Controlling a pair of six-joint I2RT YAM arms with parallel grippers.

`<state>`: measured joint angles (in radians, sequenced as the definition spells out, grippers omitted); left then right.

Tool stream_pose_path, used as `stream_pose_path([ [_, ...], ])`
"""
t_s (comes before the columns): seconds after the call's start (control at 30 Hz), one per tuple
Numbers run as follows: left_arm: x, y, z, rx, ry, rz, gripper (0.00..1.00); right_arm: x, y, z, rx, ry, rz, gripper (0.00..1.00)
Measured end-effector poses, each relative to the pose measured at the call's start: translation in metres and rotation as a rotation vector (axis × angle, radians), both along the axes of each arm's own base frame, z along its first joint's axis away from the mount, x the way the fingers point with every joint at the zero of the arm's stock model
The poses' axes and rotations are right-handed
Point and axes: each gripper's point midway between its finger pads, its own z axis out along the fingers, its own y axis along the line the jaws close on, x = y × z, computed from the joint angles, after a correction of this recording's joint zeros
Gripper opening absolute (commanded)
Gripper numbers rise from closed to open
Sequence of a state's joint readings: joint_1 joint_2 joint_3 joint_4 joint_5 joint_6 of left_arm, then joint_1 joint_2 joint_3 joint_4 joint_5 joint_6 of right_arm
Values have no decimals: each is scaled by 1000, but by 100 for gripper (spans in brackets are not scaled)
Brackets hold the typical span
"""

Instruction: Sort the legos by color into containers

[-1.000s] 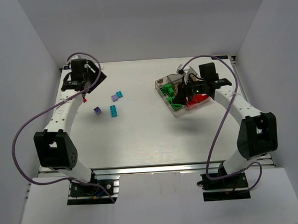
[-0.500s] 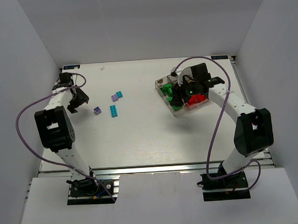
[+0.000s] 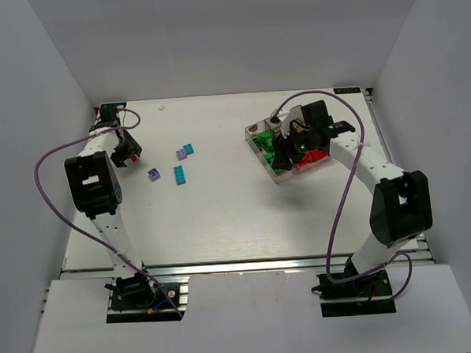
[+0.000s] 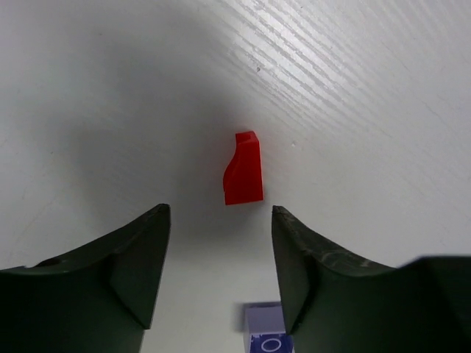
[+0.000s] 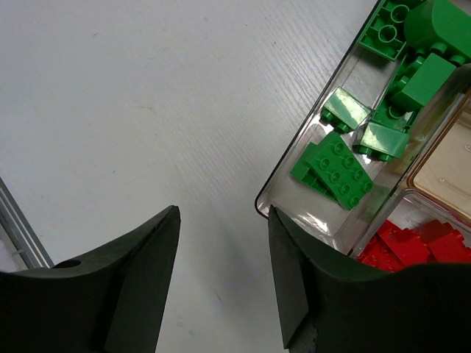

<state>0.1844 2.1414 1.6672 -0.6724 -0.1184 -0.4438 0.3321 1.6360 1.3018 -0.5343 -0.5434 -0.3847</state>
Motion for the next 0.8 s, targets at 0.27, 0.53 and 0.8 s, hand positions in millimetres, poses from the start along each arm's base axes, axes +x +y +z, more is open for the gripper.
stream_pose_path([
  [0.27,10,-2,-10,-22,-5,-10,42,3,-3,2,-19,-12,0,57],
  [0.53,11,-6,-11,-44,-11,-15,15,5,-3,5,-20,-18,0,57],
  [0.8,7,-12,-12,-68,-38,-26,52,5,-3,5,-20,-18,0,57],
])
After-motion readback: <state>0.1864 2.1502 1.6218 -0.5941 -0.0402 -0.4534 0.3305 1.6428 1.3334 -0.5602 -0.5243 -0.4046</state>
